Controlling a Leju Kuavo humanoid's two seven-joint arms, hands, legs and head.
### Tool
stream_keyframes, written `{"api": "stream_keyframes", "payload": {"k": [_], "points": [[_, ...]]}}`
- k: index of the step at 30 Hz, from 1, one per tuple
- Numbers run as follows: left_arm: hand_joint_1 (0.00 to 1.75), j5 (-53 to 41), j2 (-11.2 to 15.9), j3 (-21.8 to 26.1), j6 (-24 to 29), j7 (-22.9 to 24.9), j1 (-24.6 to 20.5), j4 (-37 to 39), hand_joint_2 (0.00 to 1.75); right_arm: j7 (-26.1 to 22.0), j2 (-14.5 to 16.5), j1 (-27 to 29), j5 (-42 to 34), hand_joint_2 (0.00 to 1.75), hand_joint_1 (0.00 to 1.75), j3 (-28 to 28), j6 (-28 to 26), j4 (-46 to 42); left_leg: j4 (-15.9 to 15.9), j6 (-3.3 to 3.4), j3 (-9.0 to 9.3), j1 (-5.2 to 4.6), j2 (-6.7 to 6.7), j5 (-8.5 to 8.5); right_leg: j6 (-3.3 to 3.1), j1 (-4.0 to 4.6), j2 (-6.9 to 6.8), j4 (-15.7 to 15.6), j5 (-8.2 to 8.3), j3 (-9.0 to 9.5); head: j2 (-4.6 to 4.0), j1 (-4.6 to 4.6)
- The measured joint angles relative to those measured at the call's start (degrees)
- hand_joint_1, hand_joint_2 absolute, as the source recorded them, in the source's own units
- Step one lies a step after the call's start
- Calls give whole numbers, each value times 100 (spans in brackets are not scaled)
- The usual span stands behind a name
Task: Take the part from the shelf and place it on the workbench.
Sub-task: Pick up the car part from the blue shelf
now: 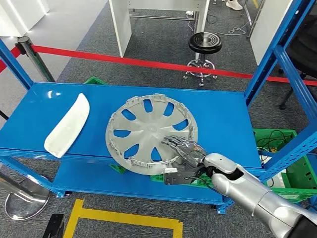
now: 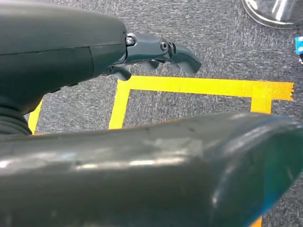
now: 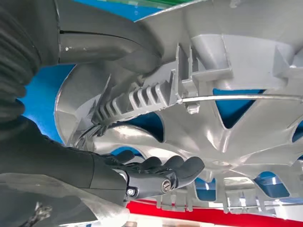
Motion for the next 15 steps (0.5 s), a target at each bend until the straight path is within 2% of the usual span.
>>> {"api": "stream_keyframes", "payload": {"k": [15], "points": [[0, 405, 2, -188, 19, 9, 51, 0, 0, 374, 62, -35, 181, 175, 175, 87, -371, 130, 1, 2, 41, 0, 1, 2, 5, 0, 0, -3, 5, 46, 0, 0]]}}
